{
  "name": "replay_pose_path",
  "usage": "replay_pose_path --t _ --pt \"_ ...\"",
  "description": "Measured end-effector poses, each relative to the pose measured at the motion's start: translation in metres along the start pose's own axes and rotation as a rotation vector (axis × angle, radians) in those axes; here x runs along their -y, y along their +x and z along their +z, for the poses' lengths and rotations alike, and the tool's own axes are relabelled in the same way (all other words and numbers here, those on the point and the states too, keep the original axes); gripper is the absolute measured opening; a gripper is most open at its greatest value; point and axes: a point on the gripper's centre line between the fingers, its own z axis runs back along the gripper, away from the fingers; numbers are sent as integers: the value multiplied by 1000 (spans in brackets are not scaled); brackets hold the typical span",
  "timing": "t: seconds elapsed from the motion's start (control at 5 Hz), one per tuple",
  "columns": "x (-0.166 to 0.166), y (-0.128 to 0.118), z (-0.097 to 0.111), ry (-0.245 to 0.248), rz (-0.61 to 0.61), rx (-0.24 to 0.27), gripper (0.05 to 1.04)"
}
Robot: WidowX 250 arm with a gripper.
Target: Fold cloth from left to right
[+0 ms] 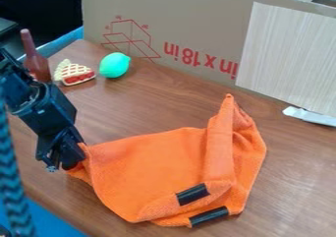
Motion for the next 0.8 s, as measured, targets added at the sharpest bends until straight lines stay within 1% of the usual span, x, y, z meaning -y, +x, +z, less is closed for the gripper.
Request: replay_pose_path --t 0.2,0.4,0.6,0.8 --pt "-1 -11 4 9 3 -14 77" --pt "-6 -28 16 1 3 -31 73" --pt "-17 -59 30 24 40 -38 72" --pt "-32 -94 40 38 39 -117 71"
